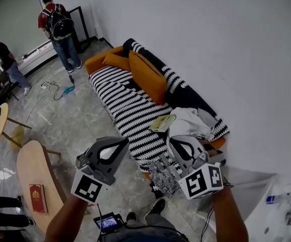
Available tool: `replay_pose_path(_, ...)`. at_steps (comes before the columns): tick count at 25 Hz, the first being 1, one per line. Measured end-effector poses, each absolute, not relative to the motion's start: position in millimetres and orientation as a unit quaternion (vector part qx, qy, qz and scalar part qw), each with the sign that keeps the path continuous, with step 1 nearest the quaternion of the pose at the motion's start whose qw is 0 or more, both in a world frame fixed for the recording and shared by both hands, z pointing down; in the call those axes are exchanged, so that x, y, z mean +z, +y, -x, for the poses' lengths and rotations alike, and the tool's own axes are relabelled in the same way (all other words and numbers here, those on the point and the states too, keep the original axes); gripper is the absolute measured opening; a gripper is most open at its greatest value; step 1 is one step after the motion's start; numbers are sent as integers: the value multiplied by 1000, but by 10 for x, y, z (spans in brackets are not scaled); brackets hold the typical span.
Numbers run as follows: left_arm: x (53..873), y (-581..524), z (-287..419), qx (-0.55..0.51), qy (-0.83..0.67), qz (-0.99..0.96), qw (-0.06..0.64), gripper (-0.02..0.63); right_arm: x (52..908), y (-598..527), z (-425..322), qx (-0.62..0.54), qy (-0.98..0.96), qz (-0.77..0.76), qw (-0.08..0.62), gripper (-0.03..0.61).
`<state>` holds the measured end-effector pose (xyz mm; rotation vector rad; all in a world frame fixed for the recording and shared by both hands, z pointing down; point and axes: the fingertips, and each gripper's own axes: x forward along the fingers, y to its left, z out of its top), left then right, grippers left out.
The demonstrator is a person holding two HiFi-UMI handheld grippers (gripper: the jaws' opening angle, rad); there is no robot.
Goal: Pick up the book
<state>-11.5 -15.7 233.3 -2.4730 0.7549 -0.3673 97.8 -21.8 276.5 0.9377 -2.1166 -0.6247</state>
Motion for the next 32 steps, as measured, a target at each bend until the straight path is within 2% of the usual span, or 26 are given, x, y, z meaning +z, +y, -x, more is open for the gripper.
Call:
replay_pose_path(18, 2388, -678, -427, -151, 313, 901, 261, 5, 3004, -802, -1452, -236, -844, -329, 351, 12)
replay_pose_path(32, 2576, -1383, -301, -150, 305, 906, 252, 5, 3275, -1447, -1350, -221, -845, -331, 358, 12)
